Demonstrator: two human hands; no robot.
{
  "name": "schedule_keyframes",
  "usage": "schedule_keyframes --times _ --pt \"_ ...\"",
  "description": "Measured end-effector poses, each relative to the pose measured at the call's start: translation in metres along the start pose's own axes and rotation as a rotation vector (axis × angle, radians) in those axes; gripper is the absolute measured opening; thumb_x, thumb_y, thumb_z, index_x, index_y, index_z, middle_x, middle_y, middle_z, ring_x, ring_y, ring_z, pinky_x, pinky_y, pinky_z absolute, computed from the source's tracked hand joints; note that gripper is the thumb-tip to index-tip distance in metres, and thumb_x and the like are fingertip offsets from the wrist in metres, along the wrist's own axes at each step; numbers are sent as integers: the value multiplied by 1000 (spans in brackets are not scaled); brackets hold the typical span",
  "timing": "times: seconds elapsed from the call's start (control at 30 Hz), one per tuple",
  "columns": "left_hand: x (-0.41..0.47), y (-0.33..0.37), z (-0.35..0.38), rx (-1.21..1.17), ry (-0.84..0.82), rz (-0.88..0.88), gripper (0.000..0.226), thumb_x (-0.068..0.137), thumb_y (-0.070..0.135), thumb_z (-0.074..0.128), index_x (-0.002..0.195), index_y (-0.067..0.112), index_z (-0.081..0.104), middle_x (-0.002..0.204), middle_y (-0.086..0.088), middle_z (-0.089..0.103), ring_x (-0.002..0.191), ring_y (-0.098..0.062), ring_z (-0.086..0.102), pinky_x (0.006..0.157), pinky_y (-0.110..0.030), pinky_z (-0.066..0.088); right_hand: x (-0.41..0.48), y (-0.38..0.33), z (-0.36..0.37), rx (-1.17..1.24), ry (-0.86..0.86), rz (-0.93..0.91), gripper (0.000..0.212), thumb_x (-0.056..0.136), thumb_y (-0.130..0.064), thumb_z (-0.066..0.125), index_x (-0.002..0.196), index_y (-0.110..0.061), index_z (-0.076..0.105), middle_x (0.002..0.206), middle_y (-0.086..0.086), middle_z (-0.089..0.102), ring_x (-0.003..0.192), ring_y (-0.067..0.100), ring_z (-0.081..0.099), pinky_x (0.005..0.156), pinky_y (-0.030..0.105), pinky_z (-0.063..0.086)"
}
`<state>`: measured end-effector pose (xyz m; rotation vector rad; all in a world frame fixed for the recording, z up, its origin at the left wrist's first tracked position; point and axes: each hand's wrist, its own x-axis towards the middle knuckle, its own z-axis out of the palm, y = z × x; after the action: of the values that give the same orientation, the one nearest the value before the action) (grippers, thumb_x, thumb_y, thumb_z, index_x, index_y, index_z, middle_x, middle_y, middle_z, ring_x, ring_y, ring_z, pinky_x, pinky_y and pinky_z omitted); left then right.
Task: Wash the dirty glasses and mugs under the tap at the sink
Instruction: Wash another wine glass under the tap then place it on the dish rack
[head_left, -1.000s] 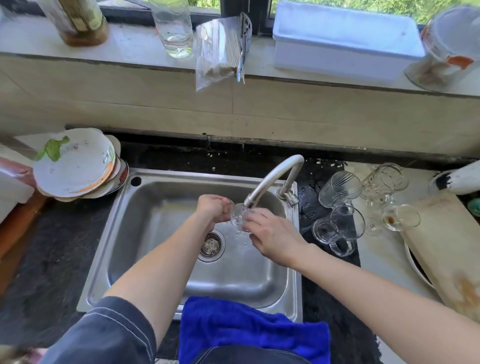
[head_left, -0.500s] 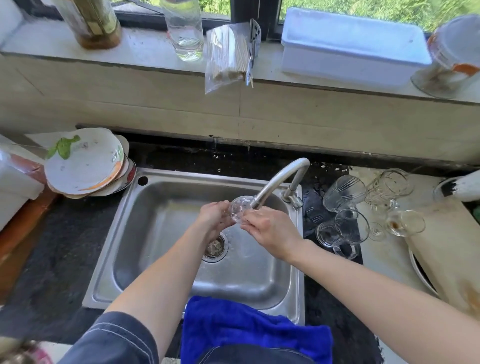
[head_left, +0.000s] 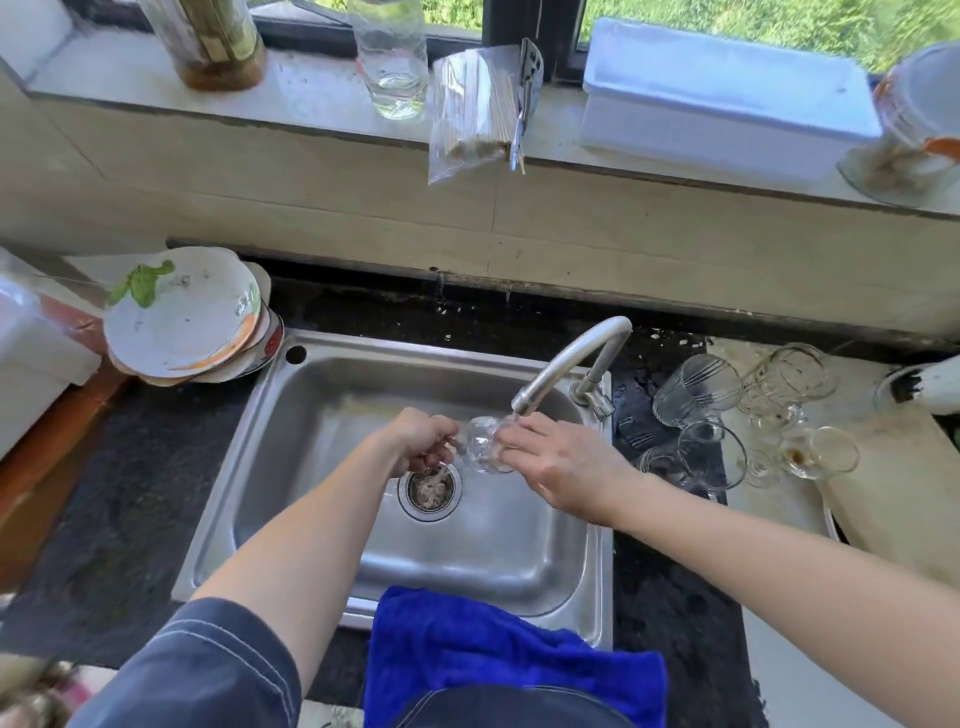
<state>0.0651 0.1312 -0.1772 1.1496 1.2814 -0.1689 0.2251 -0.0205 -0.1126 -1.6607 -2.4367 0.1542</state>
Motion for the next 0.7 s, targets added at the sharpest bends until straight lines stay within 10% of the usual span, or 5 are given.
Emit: schedule_keyframes --times 0.43,0.7 --pt "7 -5 6 -260 107 99 28 96 26 55 77 5 58 55 -7 58 39 -11 37 33 -16 24 -4 -11 4 210 -67 355 36 96 -22 53 131 -17 59 139 -6 53 133 14 36 102 34 41" --pt "17 -14 19 -334 214 146 26 95 26 57 89 1 60 71 -10 59 47 -15 37 41 -21 29 26 -17 -20 1710 338 1391 45 98 -11 51 141 -8 39 111 21 62 87 32 67 63 33 58"
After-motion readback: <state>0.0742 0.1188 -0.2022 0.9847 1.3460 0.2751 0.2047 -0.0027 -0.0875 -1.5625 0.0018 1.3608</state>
